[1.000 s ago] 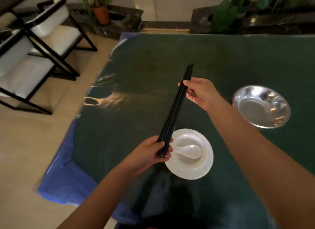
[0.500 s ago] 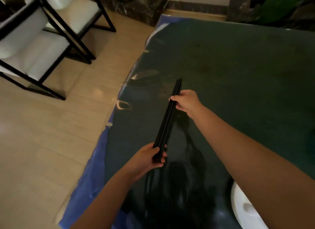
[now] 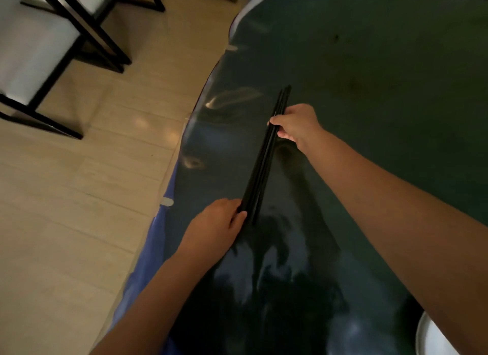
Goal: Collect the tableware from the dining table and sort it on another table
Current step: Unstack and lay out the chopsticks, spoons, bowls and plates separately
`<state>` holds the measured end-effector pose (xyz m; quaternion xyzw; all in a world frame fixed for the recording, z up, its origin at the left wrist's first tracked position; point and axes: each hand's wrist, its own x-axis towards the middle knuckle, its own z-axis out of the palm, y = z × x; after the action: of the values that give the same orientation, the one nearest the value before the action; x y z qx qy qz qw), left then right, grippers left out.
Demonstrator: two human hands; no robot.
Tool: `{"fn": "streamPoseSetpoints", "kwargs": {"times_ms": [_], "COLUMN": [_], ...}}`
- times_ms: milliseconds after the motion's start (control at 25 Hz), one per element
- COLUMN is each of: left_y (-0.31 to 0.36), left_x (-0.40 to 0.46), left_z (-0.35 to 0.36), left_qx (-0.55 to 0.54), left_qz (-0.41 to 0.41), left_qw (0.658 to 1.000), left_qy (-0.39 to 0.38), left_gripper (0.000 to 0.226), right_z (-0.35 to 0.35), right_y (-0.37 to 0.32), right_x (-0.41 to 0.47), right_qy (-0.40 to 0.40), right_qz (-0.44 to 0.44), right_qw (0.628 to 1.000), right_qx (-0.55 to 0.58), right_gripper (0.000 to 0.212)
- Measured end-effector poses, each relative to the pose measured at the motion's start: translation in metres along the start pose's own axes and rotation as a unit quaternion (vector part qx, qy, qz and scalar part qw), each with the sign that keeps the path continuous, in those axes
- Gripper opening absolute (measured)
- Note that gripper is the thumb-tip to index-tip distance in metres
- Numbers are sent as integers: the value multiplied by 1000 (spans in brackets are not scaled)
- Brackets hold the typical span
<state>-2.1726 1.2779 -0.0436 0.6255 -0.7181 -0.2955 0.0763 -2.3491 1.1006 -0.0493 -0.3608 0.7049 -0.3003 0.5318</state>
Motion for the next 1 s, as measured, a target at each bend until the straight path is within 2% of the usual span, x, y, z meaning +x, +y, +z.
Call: {"fn": "streamPoseSetpoints", "kwargs": {"times_ms": [80,240,320,400,560,680,840,1000], "left_y": [-8,-20,-25,-28,-26,-28,-26,9], "left_x": [0,-1,1,5,19,30,30,18], "left_z": [0,5,10,15,25,23,16,9], "left_qx": [86,104,94,136,211,186,187,158], "left_qz": [27,141,202,267,355,366,338,315], "left_qw": [995,979,971,953,911,912,922,936], "left_qy": [31,104,88,37,-14,-18,-21,21], "left_gripper": [27,43,59,71,58,49,54,49], "right_z": [0,-12,-20,-23,-16,-11,-18,-68], "right_y": [3,6,11,20,32,29,22,18], "right_x": [1,-7,-16,-28,-43,-38,-40,-64], "right_qy": [16,76,86,68,55,43,4,-35], "right_qz": [-13,-100,-146,-155,-152,-127,-109,-139], "right_qw": [999,970,950,950,954,966,975,957], "right_qx": [-36,-209,-264,-263,-254,-220,-194,-254], "right_gripper": [9,44,47,45,36,28,21,19]}}
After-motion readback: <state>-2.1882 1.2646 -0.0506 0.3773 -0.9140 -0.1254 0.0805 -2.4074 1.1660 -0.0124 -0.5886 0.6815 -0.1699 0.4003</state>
